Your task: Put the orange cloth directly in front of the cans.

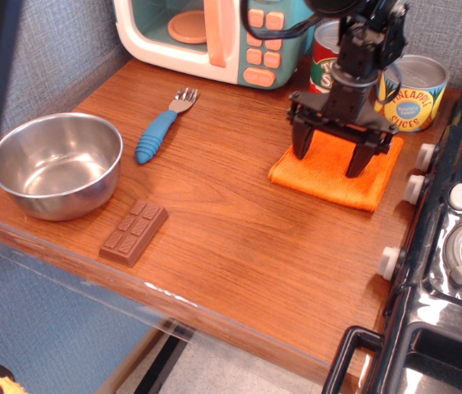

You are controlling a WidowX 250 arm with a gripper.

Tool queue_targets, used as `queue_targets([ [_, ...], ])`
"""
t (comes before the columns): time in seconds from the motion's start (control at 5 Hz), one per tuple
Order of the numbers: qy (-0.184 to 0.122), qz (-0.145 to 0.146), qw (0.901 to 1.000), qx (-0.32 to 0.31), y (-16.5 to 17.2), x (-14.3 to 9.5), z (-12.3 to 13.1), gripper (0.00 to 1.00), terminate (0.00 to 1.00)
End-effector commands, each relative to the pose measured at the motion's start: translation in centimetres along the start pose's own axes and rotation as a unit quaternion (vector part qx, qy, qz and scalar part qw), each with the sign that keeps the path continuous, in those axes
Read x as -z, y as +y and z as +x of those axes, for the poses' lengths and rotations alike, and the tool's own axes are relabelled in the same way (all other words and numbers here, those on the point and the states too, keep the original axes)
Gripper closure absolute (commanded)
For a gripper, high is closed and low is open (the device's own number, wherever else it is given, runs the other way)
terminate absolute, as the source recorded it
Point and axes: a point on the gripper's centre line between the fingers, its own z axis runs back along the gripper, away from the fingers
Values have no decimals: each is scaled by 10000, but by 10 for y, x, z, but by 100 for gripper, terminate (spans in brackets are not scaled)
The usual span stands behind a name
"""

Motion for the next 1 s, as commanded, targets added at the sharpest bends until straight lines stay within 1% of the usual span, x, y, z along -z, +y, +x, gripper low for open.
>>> queue_targets([
  [0.0,-399,-69,9992,11,-4,-40,28,0,0],
  [0.2,-714,-259,9971,13,-6,-90,41,0,0],
  [0.4,-937,-553,9941,2,3,-136,44,0,0],
  [0.6,-762,-674,9948,-30,19,-140,20,0,0],
  [0.8,-427,-588,9972,195,31,-119,-27,0,0],
])
